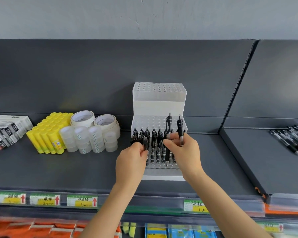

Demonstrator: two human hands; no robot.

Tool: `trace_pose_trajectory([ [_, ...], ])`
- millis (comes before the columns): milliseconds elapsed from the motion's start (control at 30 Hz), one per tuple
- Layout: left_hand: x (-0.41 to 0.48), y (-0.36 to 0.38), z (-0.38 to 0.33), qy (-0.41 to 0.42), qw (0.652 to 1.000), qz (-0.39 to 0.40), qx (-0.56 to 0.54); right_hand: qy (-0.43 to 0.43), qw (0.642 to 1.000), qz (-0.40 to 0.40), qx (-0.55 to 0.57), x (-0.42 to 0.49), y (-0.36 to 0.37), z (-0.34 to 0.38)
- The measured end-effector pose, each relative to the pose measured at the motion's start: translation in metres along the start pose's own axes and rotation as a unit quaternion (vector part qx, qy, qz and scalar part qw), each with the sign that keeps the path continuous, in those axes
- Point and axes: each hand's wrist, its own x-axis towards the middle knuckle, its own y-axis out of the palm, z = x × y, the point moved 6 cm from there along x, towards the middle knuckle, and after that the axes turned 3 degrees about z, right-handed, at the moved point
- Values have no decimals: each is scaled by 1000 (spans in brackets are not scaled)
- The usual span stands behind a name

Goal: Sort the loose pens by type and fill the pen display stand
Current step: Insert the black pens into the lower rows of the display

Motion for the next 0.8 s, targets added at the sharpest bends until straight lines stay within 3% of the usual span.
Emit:
trace_pose_trajectory([
  [400,-6,13,8,-17,999,10,40,-20,999,10,-34,3,4,-11],
  [800,-13,0,26,-37,999,6,36,-47,976,46,-210,1,33,-21],
])
